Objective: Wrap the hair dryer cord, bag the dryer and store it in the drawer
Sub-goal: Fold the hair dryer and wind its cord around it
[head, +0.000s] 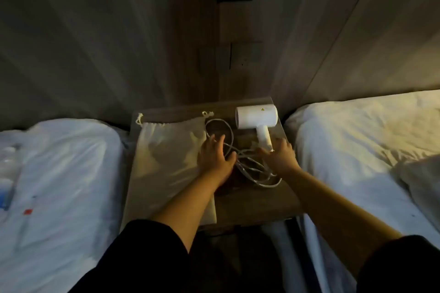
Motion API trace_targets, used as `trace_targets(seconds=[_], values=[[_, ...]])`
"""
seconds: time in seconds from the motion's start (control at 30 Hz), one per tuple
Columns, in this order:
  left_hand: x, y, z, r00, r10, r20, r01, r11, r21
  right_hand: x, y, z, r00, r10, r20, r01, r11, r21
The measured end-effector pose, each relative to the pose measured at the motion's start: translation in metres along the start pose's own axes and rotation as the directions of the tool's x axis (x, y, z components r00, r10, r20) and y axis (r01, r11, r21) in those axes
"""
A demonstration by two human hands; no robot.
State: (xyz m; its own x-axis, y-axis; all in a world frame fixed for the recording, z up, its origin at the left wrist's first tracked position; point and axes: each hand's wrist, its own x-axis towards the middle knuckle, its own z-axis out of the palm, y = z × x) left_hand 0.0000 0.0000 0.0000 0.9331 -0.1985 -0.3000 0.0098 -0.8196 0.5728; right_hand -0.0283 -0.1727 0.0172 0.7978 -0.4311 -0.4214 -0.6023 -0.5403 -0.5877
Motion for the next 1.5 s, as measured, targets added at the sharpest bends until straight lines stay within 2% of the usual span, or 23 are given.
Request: trace_targets(seconds=[0.07, 0.13, 0.27, 0.4, 0.47, 0.57, 0.63, 0.77, 1.0, 1.07, 1.17, 1.27, 1.37, 1.43, 1.5], values=[[0.014, -0.014, 0.014, 0.992, 0.118, -0.043, -0.104, 0.965, 0.24, 0.014, 0.005, 0.009, 1.0, -0.002, 0.008, 0.002, 1.0, 0.014], [0.029, -0.031, 0.026, 0.967, 0.245, -0.077, -0.202, 0.913, 0.355, 0.027, 0.009, 0.014, 0.998, -0.013, 0.063, 0.011, 1.0, 0.026], [0.046, -0.042, 0.049, 0.911, 0.411, -0.043, -0.357, 0.837, 0.415, 0.047, 0.021, 0.027, 0.995, -0.074, 0.072, 0.073, 0.997, 0.015], [0.056, -0.052, 0.057, 0.834, 0.538, -0.12, -0.436, 0.777, 0.454, 0.064, 0.022, 0.036, 0.995, -0.102, -0.016, 0.102, 0.994, -0.036], [0.059, -0.053, 0.057, 0.812, 0.57, -0.122, -0.46, 0.756, 0.466, 0.068, 0.026, 0.042, 0.991, -0.111, -0.081, 0.11, 0.994, -0.016], [0.061, -0.047, 0.054, 0.829, 0.556, -0.065, -0.46, 0.743, 0.487, 0.074, 0.034, 0.046, 0.972, -0.155, -0.175, 0.149, 0.988, -0.046], [0.06, -0.04, 0.051, 0.823, 0.565, -0.047, -0.488, 0.749, 0.449, 0.076, 0.037, 0.047, 0.963, -0.165, -0.212, 0.154, 0.986, -0.065], [0.05, -0.03, 0.049, 0.772, 0.623, -0.13, -0.547, 0.754, 0.365, 0.067, 0.043, 0.046, 0.949, -0.208, -0.236, 0.204, 0.978, -0.041], [-0.033, -0.012, 0.06, 0.716, 0.606, -0.346, -0.554, 0.795, 0.246, -0.007, 0.082, 0.024, 0.954, -0.254, -0.157, 0.275, 0.952, 0.133], [-0.072, -0.008, 0.062, 0.687, 0.602, -0.407, -0.574, 0.793, 0.203, -0.043, 0.097, 0.021, 0.965, -0.223, -0.135, 0.252, 0.931, 0.263], [-0.125, -0.011, 0.072, 0.708, 0.536, -0.459, -0.581, 0.812, 0.052, -0.093, 0.12, 0.02, 0.963, -0.252, -0.09, 0.262, 0.812, 0.522], [-0.167, -0.025, 0.088, 0.746, 0.462, -0.479, -0.592, 0.79, -0.159, -0.139, 0.139, 0.023, 0.928, -0.351, -0.122, 0.358, 0.757, 0.546], [-0.195, -0.044, 0.106, 0.848, 0.383, -0.366, -0.516, 0.754, -0.406, -0.178, 0.155, 0.029, 0.862, -0.478, -0.171, 0.496, 0.719, 0.487], [-0.205, -0.062, 0.114, 0.898, 0.385, -0.215, -0.44, 0.755, -0.486, -0.195, 0.161, 0.034, 0.813, -0.538, -0.221, 0.58, 0.727, 0.367], [-0.208, -0.08, 0.117, 0.917, 0.397, -0.038, -0.351, 0.76, -0.547, -0.206, 0.164, 0.038, 0.782, -0.572, -0.248, 0.623, 0.726, 0.29]])
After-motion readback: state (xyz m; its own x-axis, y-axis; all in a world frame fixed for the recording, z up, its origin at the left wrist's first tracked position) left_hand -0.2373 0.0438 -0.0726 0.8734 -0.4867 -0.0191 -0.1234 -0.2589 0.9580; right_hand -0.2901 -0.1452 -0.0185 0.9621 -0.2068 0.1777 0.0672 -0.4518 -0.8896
